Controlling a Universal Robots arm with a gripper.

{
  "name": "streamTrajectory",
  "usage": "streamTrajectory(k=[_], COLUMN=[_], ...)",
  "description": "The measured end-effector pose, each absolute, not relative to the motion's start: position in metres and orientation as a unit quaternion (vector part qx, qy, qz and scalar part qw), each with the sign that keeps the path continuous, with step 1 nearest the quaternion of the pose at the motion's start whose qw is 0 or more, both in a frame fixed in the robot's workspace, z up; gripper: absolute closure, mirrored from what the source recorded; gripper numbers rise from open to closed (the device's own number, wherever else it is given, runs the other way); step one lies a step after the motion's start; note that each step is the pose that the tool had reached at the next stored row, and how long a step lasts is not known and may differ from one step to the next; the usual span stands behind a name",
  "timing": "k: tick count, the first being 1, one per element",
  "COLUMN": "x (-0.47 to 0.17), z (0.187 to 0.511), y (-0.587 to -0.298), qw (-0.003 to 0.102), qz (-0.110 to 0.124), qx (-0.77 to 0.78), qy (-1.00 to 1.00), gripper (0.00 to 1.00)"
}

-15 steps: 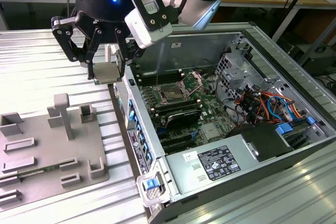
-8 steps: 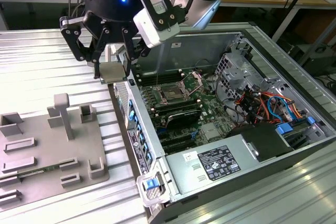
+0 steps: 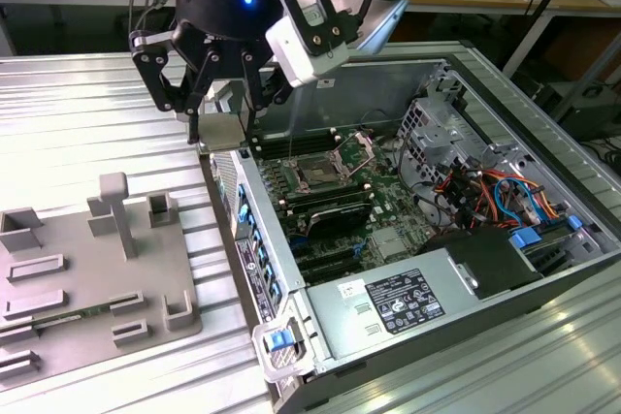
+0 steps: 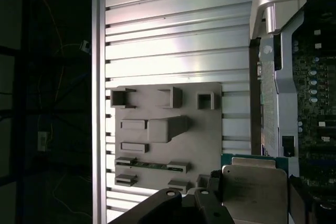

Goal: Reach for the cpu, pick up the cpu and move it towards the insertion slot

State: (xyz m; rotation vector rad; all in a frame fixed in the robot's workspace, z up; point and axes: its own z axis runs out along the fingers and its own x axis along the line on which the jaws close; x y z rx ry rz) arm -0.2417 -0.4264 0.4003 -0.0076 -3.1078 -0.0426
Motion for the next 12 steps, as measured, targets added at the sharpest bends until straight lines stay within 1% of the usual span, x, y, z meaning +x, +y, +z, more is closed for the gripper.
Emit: streamTrajectory(k=[12], x=[-0.2365], z=[0.4002], y=[-0.4264], qw=[0.017], qz=[-0.014], qx=[-0.002], qy=[-1.000], gripper=[0.45])
